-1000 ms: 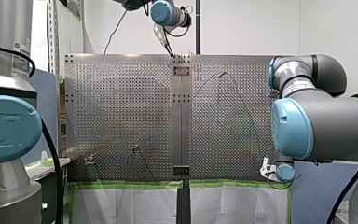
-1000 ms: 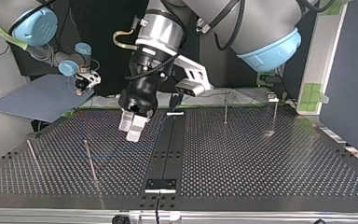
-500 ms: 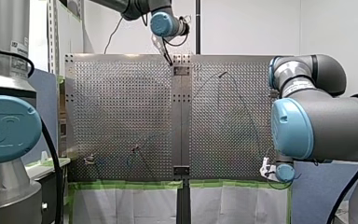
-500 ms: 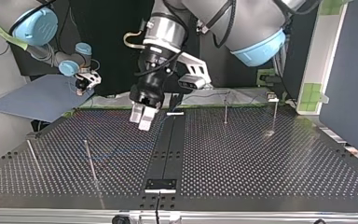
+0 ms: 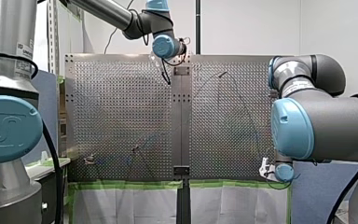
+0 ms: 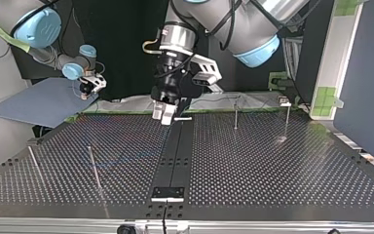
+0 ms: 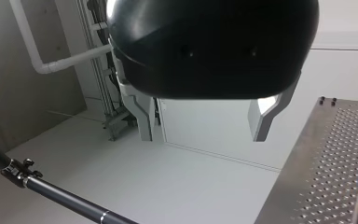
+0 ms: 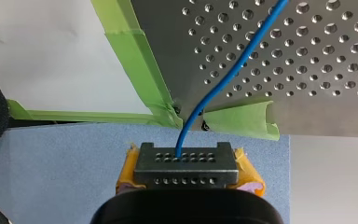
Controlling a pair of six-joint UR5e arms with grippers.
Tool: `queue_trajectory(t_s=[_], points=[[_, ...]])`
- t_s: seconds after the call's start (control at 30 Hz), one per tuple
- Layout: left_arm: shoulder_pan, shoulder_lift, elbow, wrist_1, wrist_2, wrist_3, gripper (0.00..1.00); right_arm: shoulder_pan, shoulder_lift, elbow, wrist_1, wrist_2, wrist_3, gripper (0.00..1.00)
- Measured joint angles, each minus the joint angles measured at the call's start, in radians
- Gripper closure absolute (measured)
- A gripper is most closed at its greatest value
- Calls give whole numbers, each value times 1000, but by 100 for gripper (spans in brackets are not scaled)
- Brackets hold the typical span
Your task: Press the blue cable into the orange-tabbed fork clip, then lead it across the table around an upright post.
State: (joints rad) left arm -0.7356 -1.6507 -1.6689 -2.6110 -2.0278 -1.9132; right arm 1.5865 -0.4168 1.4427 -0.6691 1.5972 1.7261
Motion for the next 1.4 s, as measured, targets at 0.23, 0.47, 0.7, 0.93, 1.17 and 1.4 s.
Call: queue_trajectory(t_s=[0.23, 0.47, 0.7, 0.93, 1.17, 1.4], points=[[0, 0, -66, 67, -1, 3, 0, 2, 0, 0, 0, 0, 0, 100], [1, 0, -128, 124, -2, 3, 0, 4, 1, 0, 0, 0, -1, 100], [1, 0, -192, 139, -3, 4, 0, 6, 1, 0, -1, 0, -1, 100], [2, 0, -254, 140, -13, 10, 0, 8, 1, 0, -1, 0, 0, 100], [3, 0, -308, 142, -25, 19, 0, 10, 2, 0, -2, 0, 0, 100], [8, 0, -365, 145, -23, 27, 0, 12, 2, 0, -3, 0, 0, 100]])
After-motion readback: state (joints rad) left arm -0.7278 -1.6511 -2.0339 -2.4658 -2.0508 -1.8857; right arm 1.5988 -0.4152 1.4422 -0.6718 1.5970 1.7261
